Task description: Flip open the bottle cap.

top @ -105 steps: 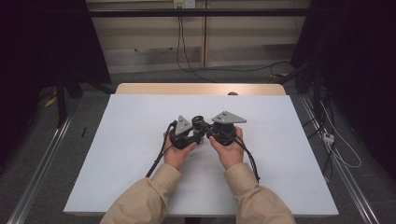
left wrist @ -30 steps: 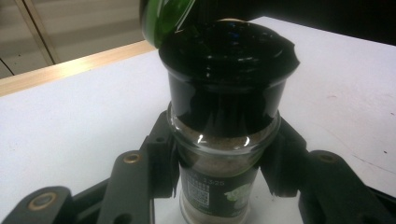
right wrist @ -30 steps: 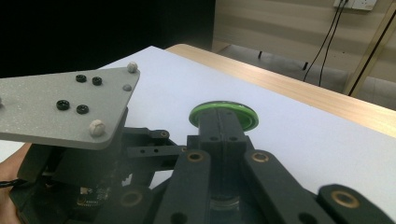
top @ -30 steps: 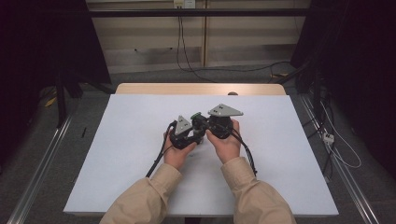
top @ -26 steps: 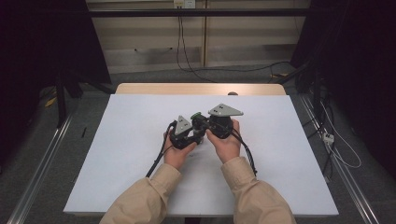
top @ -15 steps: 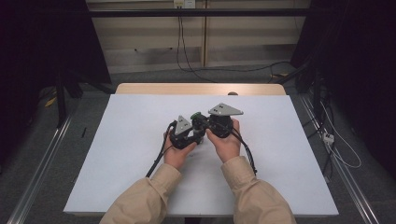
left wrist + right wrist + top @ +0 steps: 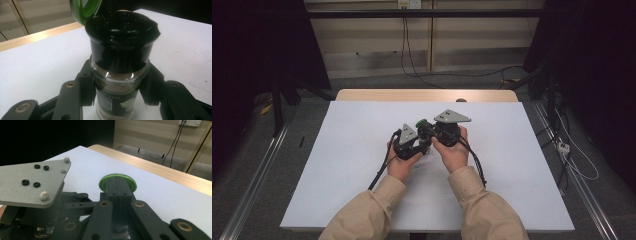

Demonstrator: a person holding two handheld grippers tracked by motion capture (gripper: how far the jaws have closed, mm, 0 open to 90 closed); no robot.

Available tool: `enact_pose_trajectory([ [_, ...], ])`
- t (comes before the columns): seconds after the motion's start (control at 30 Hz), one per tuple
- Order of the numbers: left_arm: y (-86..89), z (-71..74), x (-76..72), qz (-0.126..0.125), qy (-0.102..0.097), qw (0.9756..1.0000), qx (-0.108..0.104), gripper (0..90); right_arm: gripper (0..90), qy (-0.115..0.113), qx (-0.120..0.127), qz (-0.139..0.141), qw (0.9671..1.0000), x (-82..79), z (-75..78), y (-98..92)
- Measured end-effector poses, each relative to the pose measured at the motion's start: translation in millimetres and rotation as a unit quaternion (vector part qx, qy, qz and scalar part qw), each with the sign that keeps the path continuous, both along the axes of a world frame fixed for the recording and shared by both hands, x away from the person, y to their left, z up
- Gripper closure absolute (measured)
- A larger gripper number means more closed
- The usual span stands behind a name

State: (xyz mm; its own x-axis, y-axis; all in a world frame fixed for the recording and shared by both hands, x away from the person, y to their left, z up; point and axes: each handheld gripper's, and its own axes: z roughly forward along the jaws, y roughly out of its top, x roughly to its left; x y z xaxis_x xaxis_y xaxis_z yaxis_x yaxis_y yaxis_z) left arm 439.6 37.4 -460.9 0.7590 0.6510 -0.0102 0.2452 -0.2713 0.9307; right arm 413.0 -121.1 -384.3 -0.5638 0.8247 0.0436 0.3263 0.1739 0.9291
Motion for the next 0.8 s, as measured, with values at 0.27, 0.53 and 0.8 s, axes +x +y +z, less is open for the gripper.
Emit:
enact_pose_trajectory([
  [0.27,-0.1,0.0,-0.1,0.001,0.0,1.0,0.0,53.6,90.0,-0.001,0.003,-0.002,1.0,2.0,-0.6,0.2],
  [0.53,0.1,0.0,-0.2,0.0,0.0,1.0,0.0,53.6,90.0,-0.001,0.0,0.0,1.0,4.8,0.5,1.1],
  [0.8,0.0,0.0,-0.4,0.0,0.0,1.0,0.001,53.6,90.0,-0.002,-0.001,-0.002,1.0,6.0,0.0,0.7],
])
